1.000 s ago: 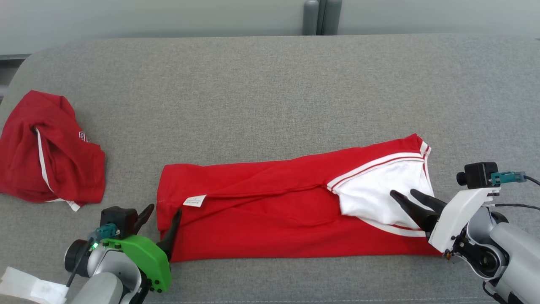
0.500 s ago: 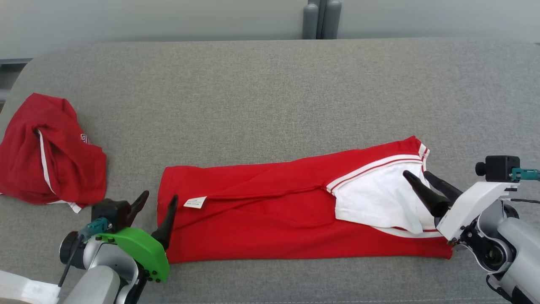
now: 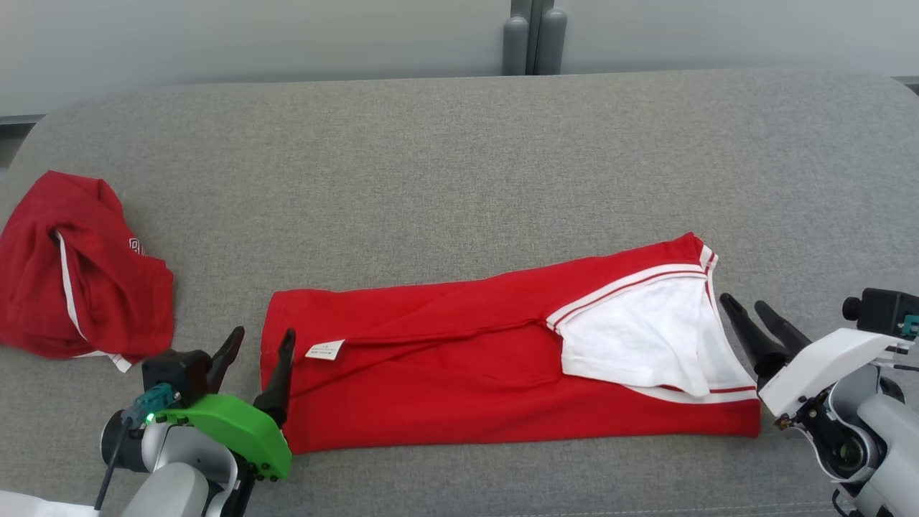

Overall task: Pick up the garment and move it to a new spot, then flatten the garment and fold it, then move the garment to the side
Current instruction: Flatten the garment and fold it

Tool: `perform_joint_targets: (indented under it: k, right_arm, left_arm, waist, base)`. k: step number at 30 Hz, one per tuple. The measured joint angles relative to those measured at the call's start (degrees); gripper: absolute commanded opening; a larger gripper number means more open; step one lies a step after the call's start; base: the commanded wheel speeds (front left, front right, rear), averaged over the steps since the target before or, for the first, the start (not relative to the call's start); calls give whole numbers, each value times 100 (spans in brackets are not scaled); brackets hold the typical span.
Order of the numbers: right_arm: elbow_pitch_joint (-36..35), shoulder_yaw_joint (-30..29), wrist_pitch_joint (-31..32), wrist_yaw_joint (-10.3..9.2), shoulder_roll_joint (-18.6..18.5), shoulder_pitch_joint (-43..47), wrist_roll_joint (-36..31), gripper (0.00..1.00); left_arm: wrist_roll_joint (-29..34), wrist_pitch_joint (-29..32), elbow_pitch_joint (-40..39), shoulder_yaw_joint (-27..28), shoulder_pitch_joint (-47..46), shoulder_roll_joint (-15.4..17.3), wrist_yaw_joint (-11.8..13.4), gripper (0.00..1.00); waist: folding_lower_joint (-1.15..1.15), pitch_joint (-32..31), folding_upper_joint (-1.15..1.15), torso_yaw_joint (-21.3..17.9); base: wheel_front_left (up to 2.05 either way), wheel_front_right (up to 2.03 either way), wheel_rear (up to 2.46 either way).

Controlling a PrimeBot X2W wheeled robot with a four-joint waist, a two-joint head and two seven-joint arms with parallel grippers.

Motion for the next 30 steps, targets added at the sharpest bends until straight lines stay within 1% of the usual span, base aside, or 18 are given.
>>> perform_joint_targets:
  k: [2, 10, 13, 16, 21, 27, 30]
  right_arm:
    - [30, 12, 0, -52, 67, 61, 15, 100]
    - [227, -3, -47, -285, 123, 96, 14, 100]
    - [312, -3, -47, -449, 238, 83, -11, 100]
    - [389, 40, -47, -550, 269, 71, -60, 100]
    - [620, 48, -54, -844, 333, 8, -182, 100]
    - [751, 96, -52, -864, 489, -201, -235, 100]
    - [918, 65, -21, -956, 543, -203, -191, 100]
  left_arm:
    - [-63, -42, -8, 27, 27, -20, 63, 100]
    - [-79, -48, -177, -29, 71, -100, 66, 100]
    - [-79, -49, -193, -23, 87, -116, 66, 100]
    - [-78, -49, -255, -27, 94, -115, 75, 100]
    - [-71, -43, -350, -30, 94, -107, 88, 100]
    - [-62, -33, -382, -38, 93, -69, 89, 100]
    - [-62, -14, -399, -47, 93, -47, 89, 100]
  waist:
    - [0, -1, 0, 1]
    - [0, 5, 0, 72]
    - [0, 20, 0, 107]
    - [0, 48, 0, 129]
    - [0, 128, 0, 182]
    - [0, 211, 0, 256]
    - [0, 240, 0, 303]
  base:
    - [0, 0, 0]
    - [0, 0, 0]
    - [0, 0, 0]
    - [0, 0, 0]
    - [0, 0, 0]
    - [0, 0, 0]
    - [0, 0, 0]
